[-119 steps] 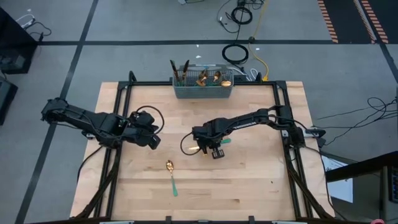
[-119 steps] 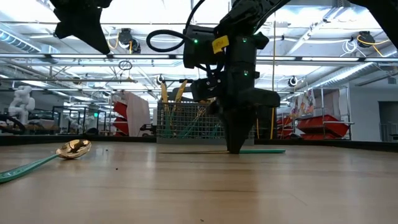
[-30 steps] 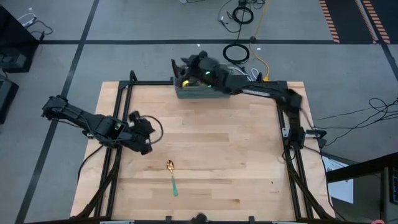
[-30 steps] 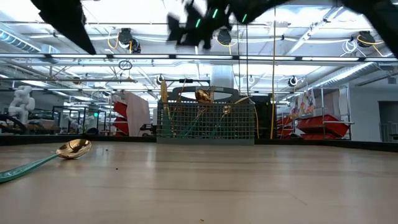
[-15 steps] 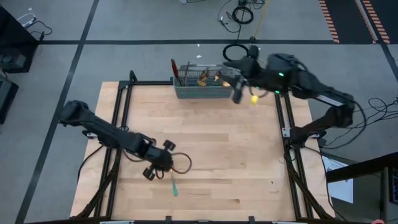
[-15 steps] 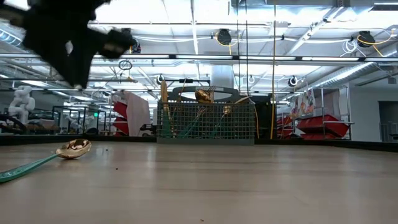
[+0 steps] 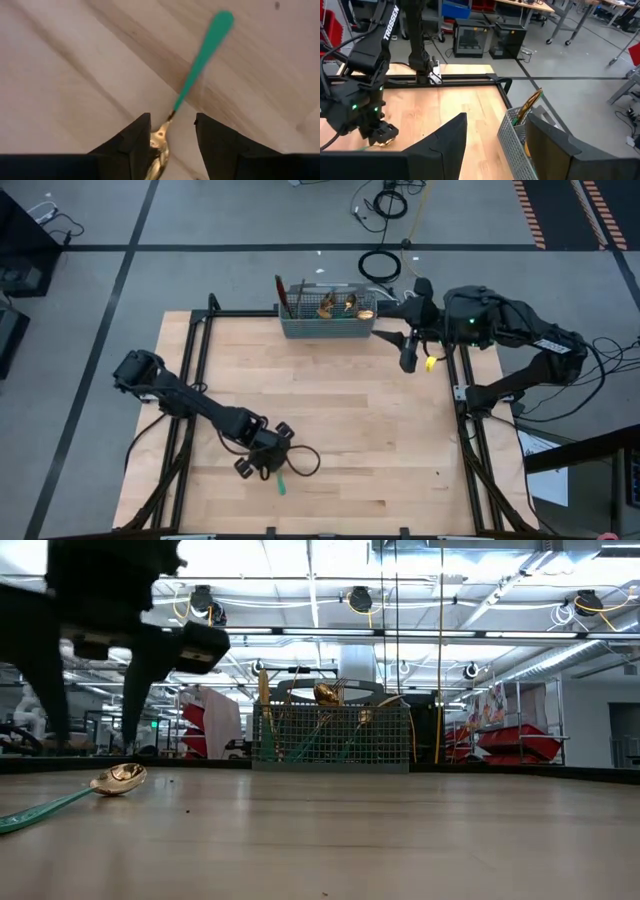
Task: Sort silverware
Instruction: Put the green spoon into the gray silverware organizer
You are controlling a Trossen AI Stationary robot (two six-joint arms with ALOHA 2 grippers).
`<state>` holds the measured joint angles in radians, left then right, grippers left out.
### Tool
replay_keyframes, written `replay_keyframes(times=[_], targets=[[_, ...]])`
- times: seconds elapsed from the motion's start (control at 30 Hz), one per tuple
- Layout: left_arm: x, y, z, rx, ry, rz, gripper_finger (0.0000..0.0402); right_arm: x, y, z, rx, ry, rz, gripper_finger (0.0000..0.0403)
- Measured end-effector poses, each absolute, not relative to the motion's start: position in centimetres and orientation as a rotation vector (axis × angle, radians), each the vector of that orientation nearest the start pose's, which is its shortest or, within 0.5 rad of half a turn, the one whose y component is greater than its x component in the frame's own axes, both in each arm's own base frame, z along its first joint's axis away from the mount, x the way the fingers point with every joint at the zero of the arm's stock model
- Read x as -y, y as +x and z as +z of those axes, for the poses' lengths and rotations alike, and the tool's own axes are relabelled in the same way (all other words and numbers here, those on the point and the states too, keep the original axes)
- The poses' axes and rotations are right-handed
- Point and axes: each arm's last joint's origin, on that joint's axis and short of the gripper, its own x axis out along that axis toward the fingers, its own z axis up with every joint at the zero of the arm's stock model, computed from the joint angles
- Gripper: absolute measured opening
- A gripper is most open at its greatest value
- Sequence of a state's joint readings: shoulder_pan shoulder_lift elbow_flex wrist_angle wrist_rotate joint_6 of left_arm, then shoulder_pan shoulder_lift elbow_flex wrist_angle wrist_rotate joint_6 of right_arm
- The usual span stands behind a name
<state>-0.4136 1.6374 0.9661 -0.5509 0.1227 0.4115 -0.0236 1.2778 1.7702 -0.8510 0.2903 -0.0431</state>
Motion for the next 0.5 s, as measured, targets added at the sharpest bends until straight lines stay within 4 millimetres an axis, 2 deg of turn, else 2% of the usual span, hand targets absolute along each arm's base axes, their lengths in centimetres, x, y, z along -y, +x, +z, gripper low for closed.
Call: replay_keyframes(times=[0.4,0.5], targets=[[12.9,28.4,12.6,-1.161,0.713,-0.797,0.0163,1.3,22.1,49.1,-0.36,-0.058,-0.304,0.0187],[12.9,28.5,11.7,-1.2,0.72,-0.802,0.0137,1.3,21.9,49.2,-0.353,-0.035,-0.305,0.0187]])
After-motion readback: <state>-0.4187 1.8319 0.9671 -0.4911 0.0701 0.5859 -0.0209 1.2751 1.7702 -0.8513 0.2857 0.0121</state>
